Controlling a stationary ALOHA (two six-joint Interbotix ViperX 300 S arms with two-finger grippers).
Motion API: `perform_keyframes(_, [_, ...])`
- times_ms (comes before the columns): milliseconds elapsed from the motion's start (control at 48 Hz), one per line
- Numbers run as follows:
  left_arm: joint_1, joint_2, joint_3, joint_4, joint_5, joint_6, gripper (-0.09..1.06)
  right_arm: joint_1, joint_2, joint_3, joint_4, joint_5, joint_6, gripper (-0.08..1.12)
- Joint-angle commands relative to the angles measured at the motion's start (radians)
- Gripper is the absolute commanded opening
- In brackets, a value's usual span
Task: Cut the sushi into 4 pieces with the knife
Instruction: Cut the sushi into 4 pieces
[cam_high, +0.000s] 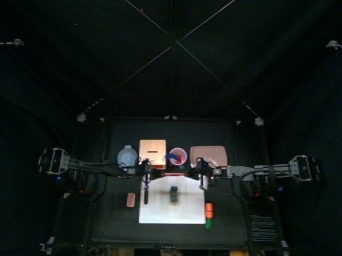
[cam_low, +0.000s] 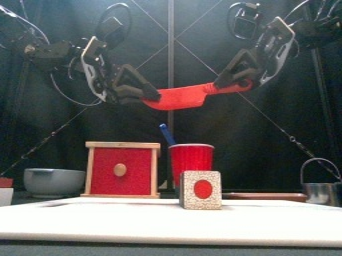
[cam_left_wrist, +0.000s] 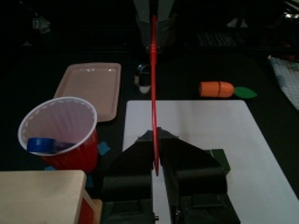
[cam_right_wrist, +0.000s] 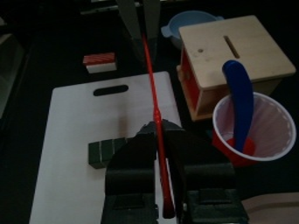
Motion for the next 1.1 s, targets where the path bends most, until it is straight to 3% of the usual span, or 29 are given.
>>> perform_keyframes(21, [-0.003, 0.011, -0.008, 0.008, -0.003, -0.002, 0.34, 0.018, 0.017, -0.035, 0.015, 0.031, 0.003, 0.19])
perform_keyframes(333, [-0.052, 0.091, 0.0, 0.015, -0.005, 0.0, 0.34, 0.06, 0.1, -0.067, 0.043, 0.114, 0.003, 0.19])
perform_keyframes(604, [-0.118, 0.143, -0.006, 0.021, -0.005, 0.002, 0.33, 0.089, 0.179, -0.064, 0.071, 0.12, 0.002, 0.19])
perform_keyframes(1104, [-0.126, 0.233, -0.035, 0.028, -0.005, 0.0, 0.33, 0.097, 0.284, -0.064, 0.075, 0.144, 0.0, 0.19])
